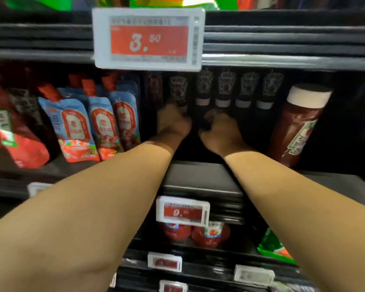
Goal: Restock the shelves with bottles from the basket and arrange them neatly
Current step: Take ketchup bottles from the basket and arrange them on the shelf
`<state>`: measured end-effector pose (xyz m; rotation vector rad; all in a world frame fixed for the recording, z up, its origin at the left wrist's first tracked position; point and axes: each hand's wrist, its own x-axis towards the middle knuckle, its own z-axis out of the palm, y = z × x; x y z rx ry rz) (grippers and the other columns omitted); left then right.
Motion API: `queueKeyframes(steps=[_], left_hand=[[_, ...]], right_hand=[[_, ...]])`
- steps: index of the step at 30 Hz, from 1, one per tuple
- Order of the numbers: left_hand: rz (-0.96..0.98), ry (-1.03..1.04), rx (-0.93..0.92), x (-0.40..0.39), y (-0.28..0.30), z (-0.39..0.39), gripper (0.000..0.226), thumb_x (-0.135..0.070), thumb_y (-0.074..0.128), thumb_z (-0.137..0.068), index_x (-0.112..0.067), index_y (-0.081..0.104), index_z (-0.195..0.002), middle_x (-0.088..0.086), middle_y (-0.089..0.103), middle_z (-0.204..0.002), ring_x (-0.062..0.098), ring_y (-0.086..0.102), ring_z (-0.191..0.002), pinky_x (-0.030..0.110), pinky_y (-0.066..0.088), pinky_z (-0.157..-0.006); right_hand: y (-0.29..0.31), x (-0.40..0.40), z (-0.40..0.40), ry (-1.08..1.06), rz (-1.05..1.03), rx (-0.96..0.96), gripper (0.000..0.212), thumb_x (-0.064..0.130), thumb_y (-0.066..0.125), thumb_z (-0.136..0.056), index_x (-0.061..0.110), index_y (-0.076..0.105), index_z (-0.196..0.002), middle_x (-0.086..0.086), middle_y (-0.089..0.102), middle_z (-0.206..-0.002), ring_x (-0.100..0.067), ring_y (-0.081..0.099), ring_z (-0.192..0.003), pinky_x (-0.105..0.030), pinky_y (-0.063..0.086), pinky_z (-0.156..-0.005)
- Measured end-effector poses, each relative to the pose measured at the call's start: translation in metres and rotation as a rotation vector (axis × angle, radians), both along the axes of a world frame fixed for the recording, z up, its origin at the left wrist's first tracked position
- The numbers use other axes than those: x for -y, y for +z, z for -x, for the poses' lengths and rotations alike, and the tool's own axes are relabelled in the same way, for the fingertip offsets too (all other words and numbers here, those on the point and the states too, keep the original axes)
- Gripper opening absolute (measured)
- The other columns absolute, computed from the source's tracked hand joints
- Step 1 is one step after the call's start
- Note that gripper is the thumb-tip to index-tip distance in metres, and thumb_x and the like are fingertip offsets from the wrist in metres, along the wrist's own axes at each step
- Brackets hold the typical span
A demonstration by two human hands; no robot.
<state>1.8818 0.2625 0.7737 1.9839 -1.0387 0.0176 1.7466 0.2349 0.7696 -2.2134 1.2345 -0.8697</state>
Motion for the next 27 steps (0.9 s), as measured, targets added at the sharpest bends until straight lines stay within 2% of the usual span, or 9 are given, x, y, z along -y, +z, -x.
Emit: queueKeyframes(steps=[4, 8, 10, 13, 16, 18, 21, 24, 27], left_hand=[[-0.056, -0.156, 0.004, -0.030, 0.004, 0.011, 0.020, -0.022, 0.063, -0.094, -0.024, 0.075, -0.109, 0.007, 0.072, -0.121, 0.029, 0.064, -0.115, 0.017, 0.037, -0.080], [-0.078, -0.226, -0.077, -0.046, 0.012, 0.024, 0.018, -0.015, 0.061, -0.091, -0.023, 0.075, -0.100, -0.002, 0.069, -0.123, 0.020, 0.061, -0.118, 0.020, 0.041, -0.094], [-0.068, -0.302, -0.097, -0.049, 0.018, 0.039, 0.019, -0.011, 0.063, -0.088, -0.024, 0.073, -0.099, -0.006, 0.069, -0.113, 0.015, 0.062, -0.110, 0.023, 0.044, -0.091], [-0.054, -0.489, -0.177, -0.048, 0.032, 0.068, 0.023, -0.009, 0.067, -0.084, -0.025, 0.068, -0.101, -0.010, 0.070, -0.103, 0.011, 0.065, -0.106, 0.022, 0.051, -0.086], [-0.066, -0.642, -0.268, -0.043, 0.051, 0.095, 0.039, -0.017, 0.075, -0.081, -0.024, 0.064, -0.118, -0.009, 0.069, -0.112, 0.010, 0.064, -0.109, 0.037, 0.055, -0.096], [-0.070, -0.750, -0.331, -0.039, 0.060, 0.112, 0.055, -0.023, 0.080, -0.077, -0.026, 0.058, -0.127, -0.008, 0.068, -0.118, 0.011, 0.063, -0.111, 0.042, 0.056, -0.096], [-0.061, -0.901, -0.386, -0.032, 0.066, 0.136, 0.078, -0.026, 0.083, -0.074, -0.030, 0.045, -0.142, -0.008, 0.067, -0.123, 0.006, 0.062, -0.111, 0.031, 0.054, -0.086], [-0.019, -0.872, -0.321, -0.025, 0.073, 0.153, 0.087, -0.044, 0.087, -0.070, -0.035, 0.042, -0.144, -0.010, 0.061, -0.133, 0.007, 0.060, -0.116, 0.031, 0.053, -0.091], [-0.015, -0.819, -0.127, -0.018, 0.080, 0.162, 0.075, -0.055, 0.082, -0.073, -0.034, 0.052, -0.139, -0.013, 0.059, -0.136, 0.007, 0.057, -0.119, 0.032, 0.049, -0.101]], right_hand=[[0.004, -0.027, 0.021, 0.036, 0.004, -0.116, 0.032, 0.018, 0.070, -0.085, 0.018, 0.066, -0.117, -0.005, 0.069, -0.122, -0.024, 0.062, -0.116, -0.021, 0.044, -0.094], [0.007, -0.055, 0.055, 0.086, 0.003, -0.252, 0.031, 0.029, 0.070, -0.088, 0.020, 0.068, -0.118, -0.003, 0.069, -0.121, -0.026, 0.063, -0.114, -0.025, 0.046, -0.094], [0.009, -0.069, 0.078, 0.092, 0.046, -0.299, 0.035, 0.034, 0.067, -0.090, 0.018, 0.068, -0.121, -0.003, 0.069, -0.120, -0.025, 0.062, -0.112, -0.023, 0.042, -0.088], [0.014, -0.084, 0.113, 0.078, 0.004, -0.184, 0.027, 0.029, 0.071, -0.086, 0.021, 0.071, -0.112, 0.003, 0.072, -0.106, -0.015, 0.065, -0.097, -0.021, 0.050, -0.088], [0.017, -0.091, 0.142, -0.022, -0.004, -0.053, 0.006, 0.025, 0.072, -0.084, 0.028, 0.068, -0.087, 0.014, 0.067, -0.081, 0.001, 0.060, -0.074, -0.004, 0.040, -0.065], [0.016, -0.091, 0.160, -0.105, 0.008, 0.049, 0.013, 0.025, 0.075, -0.082, 0.027, 0.065, -0.075, 0.014, 0.065, -0.072, 0.005, 0.059, -0.064, -0.003, 0.037, -0.061], [0.013, -0.088, 0.181, -0.268, -0.003, 0.177, 0.019, 0.032, 0.080, -0.079, 0.023, 0.064, -0.083, 0.012, 0.064, -0.073, -0.001, 0.060, -0.069, -0.015, 0.042, -0.069], [0.011, -0.080, 0.186, -0.359, -0.040, 0.205, 0.055, 0.042, 0.086, -0.073, 0.014, 0.060, -0.112, -0.001, 0.068, -0.103, -0.021, 0.063, -0.097, -0.028, 0.043, -0.079], [0.018, -0.062, 0.180, -0.343, -0.123, 0.120, 0.092, 0.047, 0.090, -0.067, 0.006, 0.047, -0.138, -0.013, 0.064, -0.129, -0.025, 0.061, -0.112, -0.028, 0.046, -0.085]])
